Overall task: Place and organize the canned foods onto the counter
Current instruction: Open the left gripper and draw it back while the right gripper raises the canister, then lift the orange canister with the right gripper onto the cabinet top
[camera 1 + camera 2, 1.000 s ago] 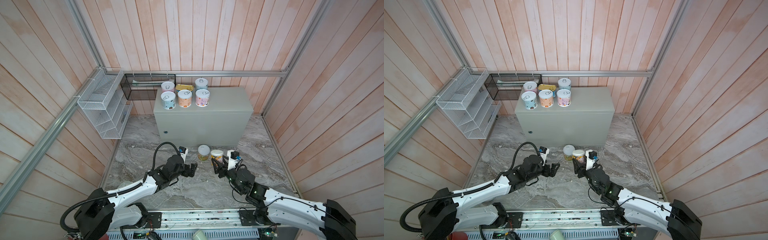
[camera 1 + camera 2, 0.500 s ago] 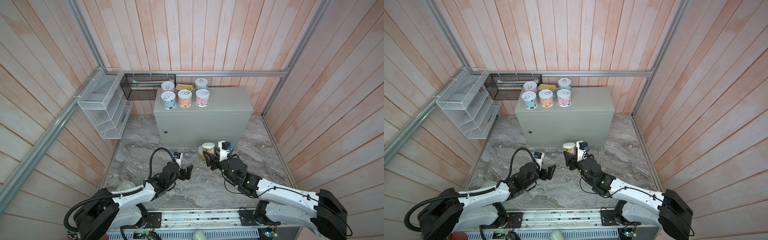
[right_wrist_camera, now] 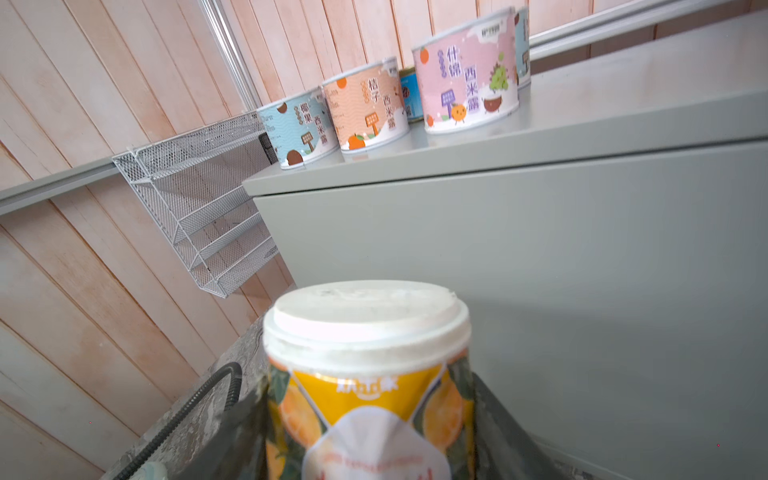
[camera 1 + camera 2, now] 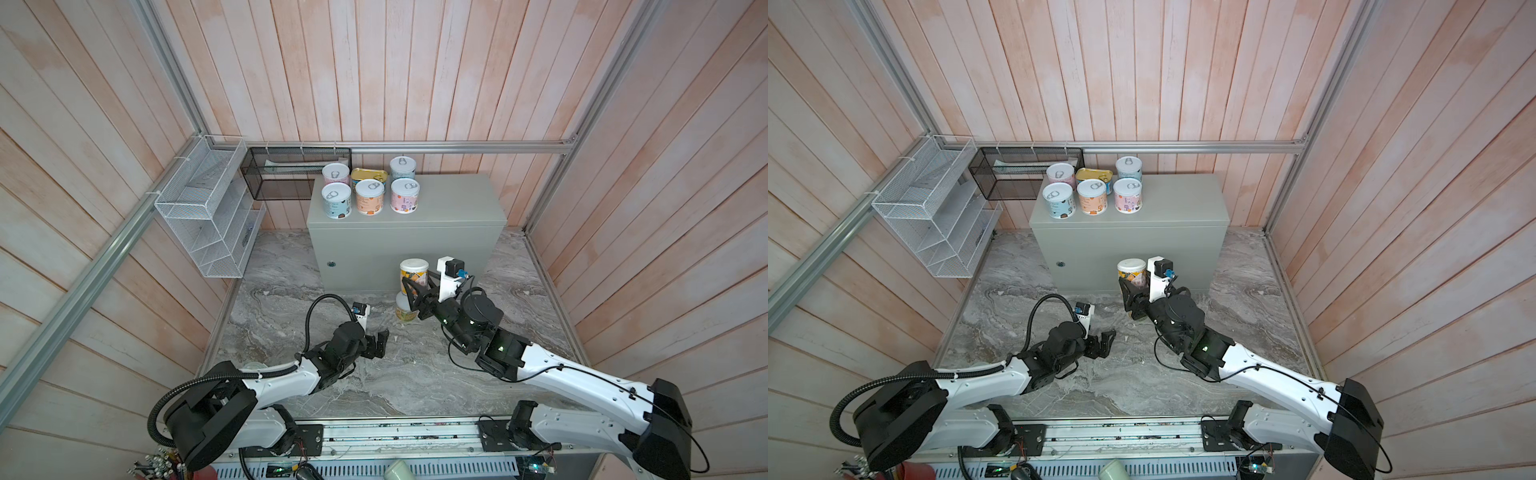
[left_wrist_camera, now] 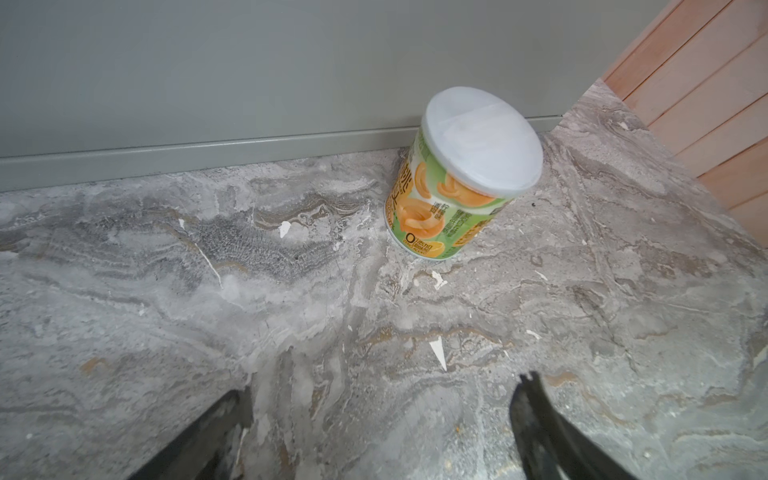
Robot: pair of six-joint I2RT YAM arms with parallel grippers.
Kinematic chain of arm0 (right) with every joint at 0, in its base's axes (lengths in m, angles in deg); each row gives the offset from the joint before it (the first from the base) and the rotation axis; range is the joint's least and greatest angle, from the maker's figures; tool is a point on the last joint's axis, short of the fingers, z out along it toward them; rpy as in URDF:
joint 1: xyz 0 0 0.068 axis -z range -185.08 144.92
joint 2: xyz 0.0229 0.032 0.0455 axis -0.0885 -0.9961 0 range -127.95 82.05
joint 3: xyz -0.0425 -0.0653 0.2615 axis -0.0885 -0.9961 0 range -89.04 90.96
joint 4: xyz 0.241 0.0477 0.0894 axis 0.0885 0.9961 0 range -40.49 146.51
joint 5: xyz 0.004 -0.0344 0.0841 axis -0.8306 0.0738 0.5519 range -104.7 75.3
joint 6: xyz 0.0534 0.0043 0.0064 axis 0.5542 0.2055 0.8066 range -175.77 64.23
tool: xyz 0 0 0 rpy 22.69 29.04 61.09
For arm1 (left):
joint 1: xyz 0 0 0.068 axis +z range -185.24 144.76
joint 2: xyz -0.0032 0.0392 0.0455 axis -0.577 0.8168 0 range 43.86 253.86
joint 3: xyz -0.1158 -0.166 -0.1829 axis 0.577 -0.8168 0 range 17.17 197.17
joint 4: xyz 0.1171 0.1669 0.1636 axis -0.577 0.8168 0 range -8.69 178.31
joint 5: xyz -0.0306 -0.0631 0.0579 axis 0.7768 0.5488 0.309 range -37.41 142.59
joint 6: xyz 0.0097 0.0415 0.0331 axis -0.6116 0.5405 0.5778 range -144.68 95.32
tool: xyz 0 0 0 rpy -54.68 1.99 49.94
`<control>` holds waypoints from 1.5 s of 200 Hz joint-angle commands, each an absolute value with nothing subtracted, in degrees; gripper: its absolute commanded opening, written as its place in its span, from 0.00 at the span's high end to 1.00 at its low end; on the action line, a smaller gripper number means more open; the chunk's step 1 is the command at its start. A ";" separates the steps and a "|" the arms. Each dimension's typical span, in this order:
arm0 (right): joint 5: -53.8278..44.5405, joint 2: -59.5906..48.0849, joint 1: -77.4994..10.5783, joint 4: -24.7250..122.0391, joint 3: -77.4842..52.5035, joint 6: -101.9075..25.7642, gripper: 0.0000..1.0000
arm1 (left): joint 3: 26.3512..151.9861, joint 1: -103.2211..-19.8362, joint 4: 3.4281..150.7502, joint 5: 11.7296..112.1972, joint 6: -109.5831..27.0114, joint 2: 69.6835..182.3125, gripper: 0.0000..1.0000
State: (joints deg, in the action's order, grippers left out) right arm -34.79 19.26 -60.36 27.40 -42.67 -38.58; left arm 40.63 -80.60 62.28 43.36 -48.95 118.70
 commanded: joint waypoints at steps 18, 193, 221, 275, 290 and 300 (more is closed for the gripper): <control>-39.33 19.03 -57.88 27.32 -31.85 -44.58 0.40 | 42.30 -80.16 62.28 43.75 -49.63 119.44 0.00; -27.39 -7.52 -33.45 32.88 1.45 -54.70 0.39 | 44.64 -79.87 64.17 45.47 -49.92 123.37 0.00; -26.13 -11.99 -32.36 32.99 4.97 -54.68 0.39 | 44.74 -79.76 64.52 45.38 -49.77 123.47 0.00; -24.87 -18.82 -31.01 31.82 10.17 -53.12 0.38 | 45.30 -79.60 65.22 45.82 -49.82 124.45 0.00; -24.35 -20.80 -30.78 32.38 12.56 -53.35 0.38 | 45.42 -79.52 65.31 45.82 -49.82 124.63 0.00; -23.95 -22.17 -30.57 32.91 14.24 -53.65 0.38 | 45.54 -79.51 65.39 45.91 -49.82 124.79 0.00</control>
